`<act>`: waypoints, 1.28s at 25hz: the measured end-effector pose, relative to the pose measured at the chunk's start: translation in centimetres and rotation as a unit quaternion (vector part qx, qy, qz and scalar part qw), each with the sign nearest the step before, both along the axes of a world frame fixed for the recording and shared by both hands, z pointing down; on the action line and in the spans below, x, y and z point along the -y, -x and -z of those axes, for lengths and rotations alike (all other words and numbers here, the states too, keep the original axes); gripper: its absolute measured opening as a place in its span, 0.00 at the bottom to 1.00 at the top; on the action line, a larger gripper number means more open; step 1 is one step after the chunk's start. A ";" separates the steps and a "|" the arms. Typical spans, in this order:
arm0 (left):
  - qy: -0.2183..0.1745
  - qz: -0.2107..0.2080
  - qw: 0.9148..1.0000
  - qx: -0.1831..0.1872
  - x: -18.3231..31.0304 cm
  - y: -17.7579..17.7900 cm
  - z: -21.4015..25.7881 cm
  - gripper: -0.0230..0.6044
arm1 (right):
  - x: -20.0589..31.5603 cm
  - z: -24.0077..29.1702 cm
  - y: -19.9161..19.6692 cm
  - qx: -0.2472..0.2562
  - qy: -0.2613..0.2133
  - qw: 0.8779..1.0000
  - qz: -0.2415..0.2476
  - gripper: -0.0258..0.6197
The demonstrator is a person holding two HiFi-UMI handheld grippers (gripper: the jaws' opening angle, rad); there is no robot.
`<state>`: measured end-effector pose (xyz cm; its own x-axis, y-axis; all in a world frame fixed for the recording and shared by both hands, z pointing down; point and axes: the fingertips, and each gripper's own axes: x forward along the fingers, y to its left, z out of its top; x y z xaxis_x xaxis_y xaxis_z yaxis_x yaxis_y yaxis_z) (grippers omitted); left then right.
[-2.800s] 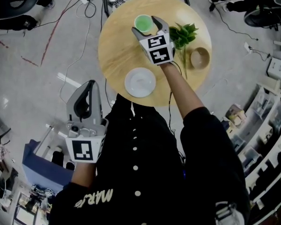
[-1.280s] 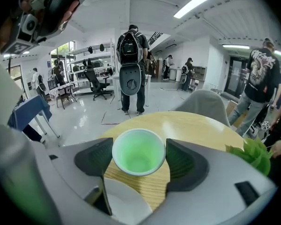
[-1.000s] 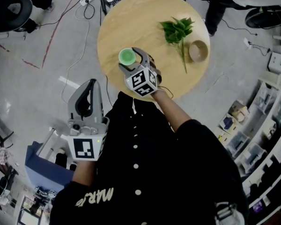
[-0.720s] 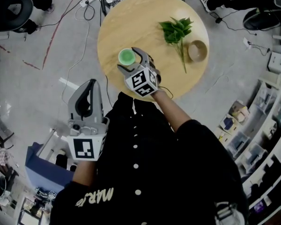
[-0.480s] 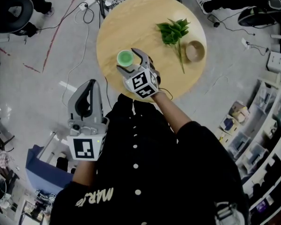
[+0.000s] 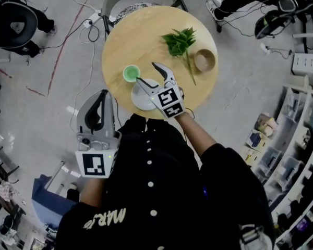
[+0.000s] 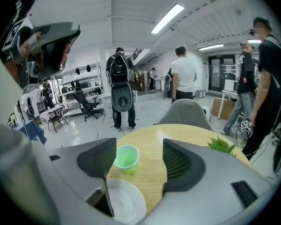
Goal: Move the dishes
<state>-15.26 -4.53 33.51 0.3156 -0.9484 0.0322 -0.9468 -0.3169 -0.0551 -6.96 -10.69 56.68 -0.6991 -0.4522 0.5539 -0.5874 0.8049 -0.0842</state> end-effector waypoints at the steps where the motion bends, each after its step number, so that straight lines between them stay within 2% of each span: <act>1: -0.004 -0.004 1.000 0.001 0.1 -0.3 0.3 0.04 | 0.2 0.2 -1.1 0.000 0.002 1.000 -0.012 0.52; 10: -0.032 -0.049 0.998 0.003 0.5 -4.3 2.4 0.04 | 1.4 -0.6 -12.0 -0.019 0.030 0.994 -0.104 0.42; 15: -0.040 -0.069 0.997 0.002 1.0 -6.5 3.1 0.04 | 3.5 -1.3 -19.3 -0.030 0.036 0.982 -0.181 0.40; 17: -0.042 -0.076 0.996 0.004 0.9 -7.2 3.3 0.04 | 4.3 -2.0 -22.5 -0.031 0.038 0.975 -0.217 0.38; 23: -0.040 -0.089 0.995 0.010 0.8 -9.0 3.6 0.04 | 6.1 -5.5 -31.0 -0.043 0.091 0.947 -0.305 0.34; 32: -0.029 -0.090 0.995 0.018 1.3 -9.1 3.0 0.04 | 8.0 -10.0 -36.1 -0.016 0.182 0.890 -0.417 0.29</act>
